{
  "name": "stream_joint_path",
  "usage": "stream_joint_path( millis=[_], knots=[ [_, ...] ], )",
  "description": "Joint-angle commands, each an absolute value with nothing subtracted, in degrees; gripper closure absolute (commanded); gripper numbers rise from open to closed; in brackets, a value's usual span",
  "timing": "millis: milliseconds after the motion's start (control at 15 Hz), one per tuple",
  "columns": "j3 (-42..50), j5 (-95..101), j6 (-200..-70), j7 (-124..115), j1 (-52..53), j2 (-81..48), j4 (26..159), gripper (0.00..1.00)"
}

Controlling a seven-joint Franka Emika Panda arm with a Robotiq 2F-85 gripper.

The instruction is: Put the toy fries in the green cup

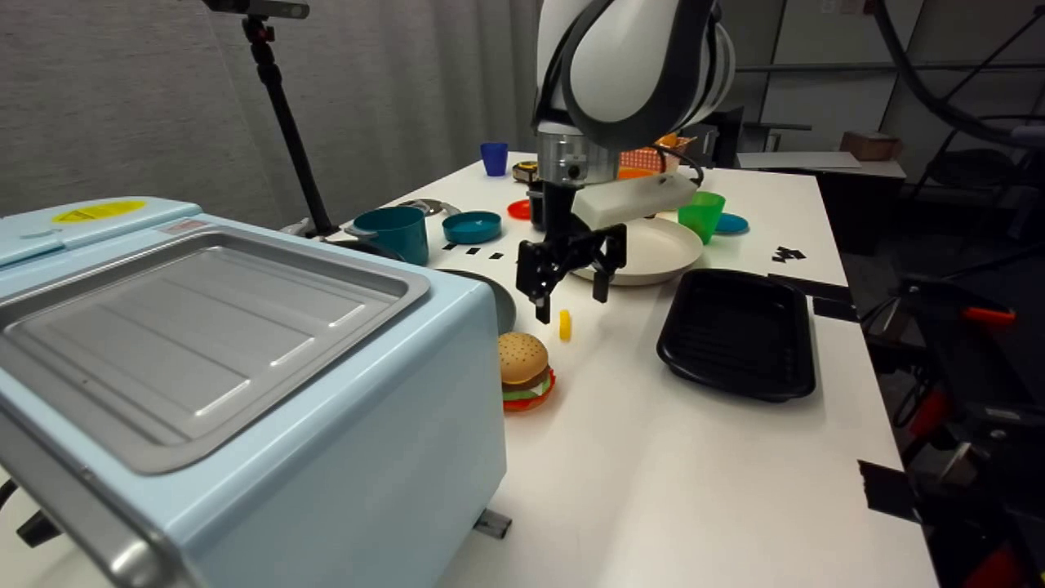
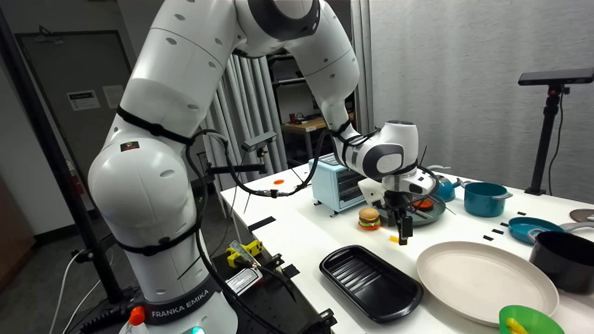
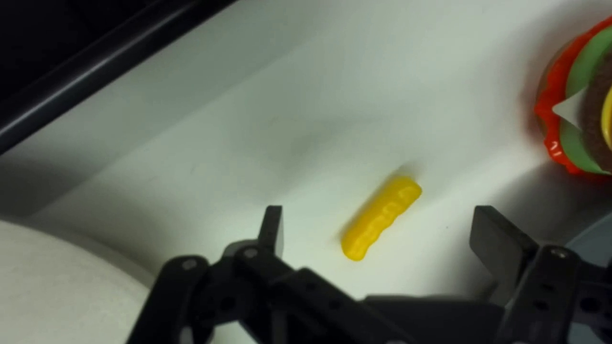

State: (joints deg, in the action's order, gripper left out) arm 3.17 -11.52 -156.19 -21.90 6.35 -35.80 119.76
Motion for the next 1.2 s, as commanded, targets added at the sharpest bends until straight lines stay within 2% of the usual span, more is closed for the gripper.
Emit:
stream_joint_path(
  millis=[0,1133],
  knots=[
    [3.3,-13.0,-157.7,-23.6,5.5,-37.1,119.1,0.00],
    [4.5,-12.7,-157.5,-28.4,6.6,-39.9,117.3,0.00]
  ],
)
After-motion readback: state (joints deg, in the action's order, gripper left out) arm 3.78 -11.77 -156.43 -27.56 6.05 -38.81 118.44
